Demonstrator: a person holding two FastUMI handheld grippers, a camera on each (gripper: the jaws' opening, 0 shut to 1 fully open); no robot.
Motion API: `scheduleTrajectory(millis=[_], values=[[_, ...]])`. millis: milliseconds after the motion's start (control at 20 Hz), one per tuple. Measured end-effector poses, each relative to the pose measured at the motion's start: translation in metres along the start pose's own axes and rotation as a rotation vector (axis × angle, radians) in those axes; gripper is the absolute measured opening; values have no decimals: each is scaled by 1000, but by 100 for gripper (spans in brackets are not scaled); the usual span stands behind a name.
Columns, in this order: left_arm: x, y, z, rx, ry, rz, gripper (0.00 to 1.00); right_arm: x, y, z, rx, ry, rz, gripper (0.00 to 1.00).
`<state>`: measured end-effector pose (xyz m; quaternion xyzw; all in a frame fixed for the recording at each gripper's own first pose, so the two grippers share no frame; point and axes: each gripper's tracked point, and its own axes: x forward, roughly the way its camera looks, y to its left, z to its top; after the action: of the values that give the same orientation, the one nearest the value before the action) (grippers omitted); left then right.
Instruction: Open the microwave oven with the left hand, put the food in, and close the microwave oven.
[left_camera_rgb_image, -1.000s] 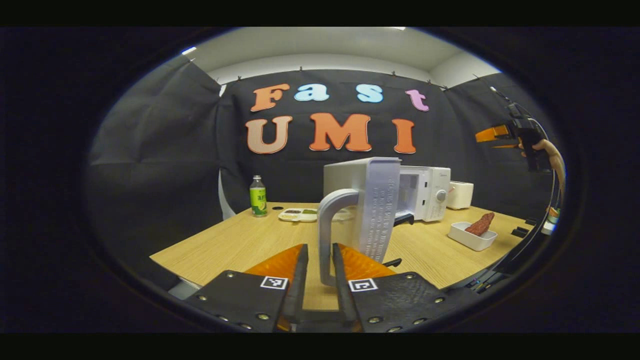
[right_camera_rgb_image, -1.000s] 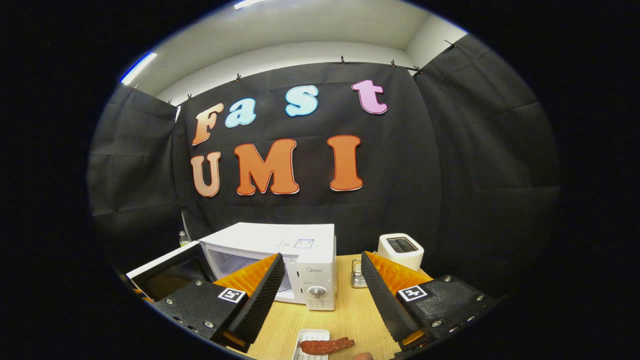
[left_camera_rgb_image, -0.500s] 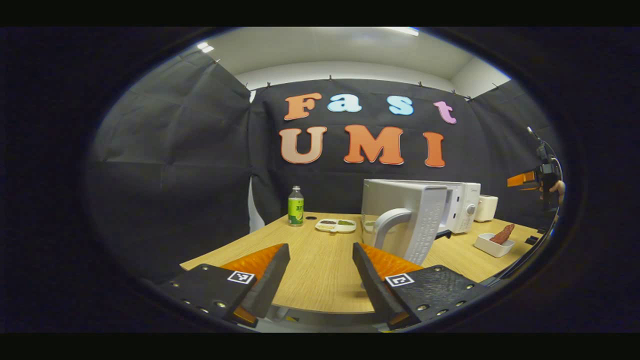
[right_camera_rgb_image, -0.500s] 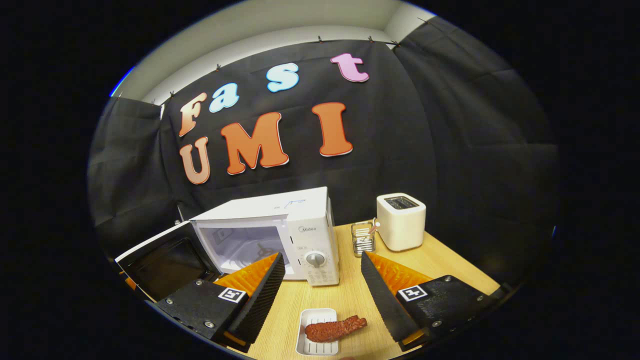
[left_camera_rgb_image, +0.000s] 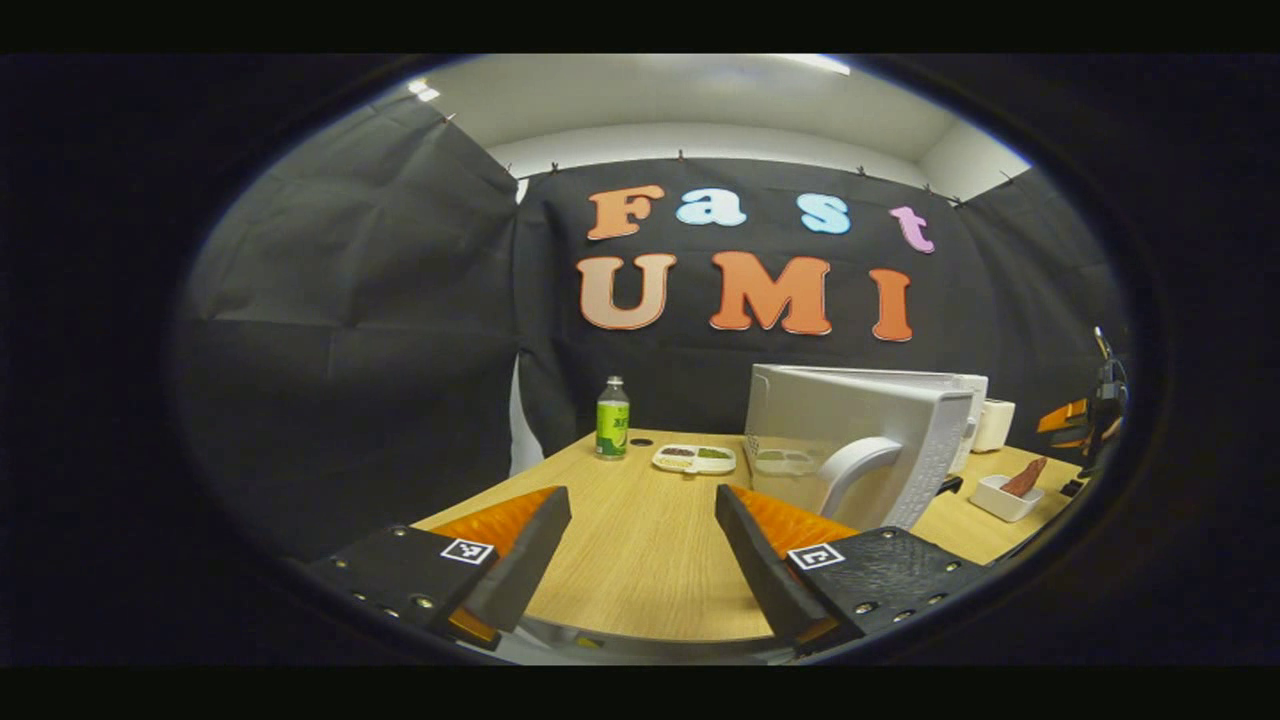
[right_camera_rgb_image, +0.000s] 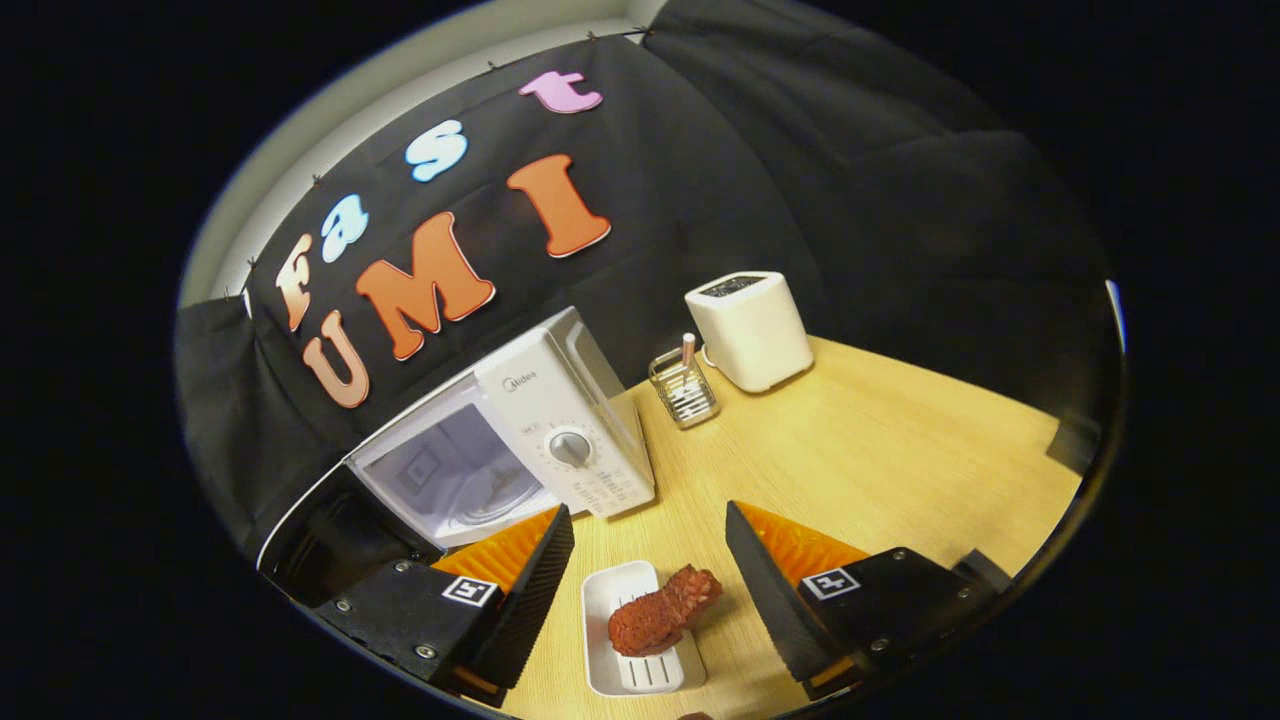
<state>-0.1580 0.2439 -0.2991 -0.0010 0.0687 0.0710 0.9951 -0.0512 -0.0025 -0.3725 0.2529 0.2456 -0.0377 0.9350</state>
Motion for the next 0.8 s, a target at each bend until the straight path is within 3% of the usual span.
scheduleTrajectory(millis=[150,450,650,700,800], values=[[4,3,-4,-8,14,0,90,7,-11,-24,109,50,3,95],[8,12,-12,6,36,15,90,20,-11,-51,241,110,36,69],[6,14,-10,10,39,18,90,24,-15,-46,309,77,45,41],[6,15,-11,13,38,19,90,23,-16,-44,343,74,44,27],[5,17,-9,9,34,21,90,21,-14,-46,361,78,35,17]])
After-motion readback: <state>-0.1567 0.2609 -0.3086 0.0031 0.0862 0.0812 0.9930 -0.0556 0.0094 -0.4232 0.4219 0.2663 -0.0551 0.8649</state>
